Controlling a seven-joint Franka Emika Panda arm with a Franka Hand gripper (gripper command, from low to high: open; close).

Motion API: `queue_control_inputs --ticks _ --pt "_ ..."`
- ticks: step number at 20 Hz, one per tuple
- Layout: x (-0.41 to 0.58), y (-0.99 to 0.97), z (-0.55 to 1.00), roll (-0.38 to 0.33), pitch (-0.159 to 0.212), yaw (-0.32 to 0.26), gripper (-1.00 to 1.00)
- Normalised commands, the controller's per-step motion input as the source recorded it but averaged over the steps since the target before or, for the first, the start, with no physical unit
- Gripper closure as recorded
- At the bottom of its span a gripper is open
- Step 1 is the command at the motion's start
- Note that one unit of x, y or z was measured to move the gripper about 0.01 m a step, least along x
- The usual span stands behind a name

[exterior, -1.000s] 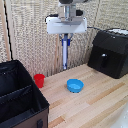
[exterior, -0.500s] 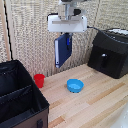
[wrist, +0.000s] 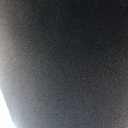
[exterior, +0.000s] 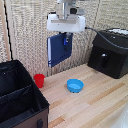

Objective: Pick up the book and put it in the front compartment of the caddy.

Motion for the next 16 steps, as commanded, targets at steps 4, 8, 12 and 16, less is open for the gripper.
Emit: queue_control_inputs --ticks 4,8,12,16 --pt "-0.068 0.81 0.19 -0.004 0.023 -0.061 1.0" --pt "-0.03 0.81 0.22 -0.002 0.007 -0.073 1.0" --pt "-0.039 0.82 0.21 -0.012 0.005 -0.069 1.0" --pt "-0.039 0.82 0.21 -0.013 0.007 -0.069 1.0"
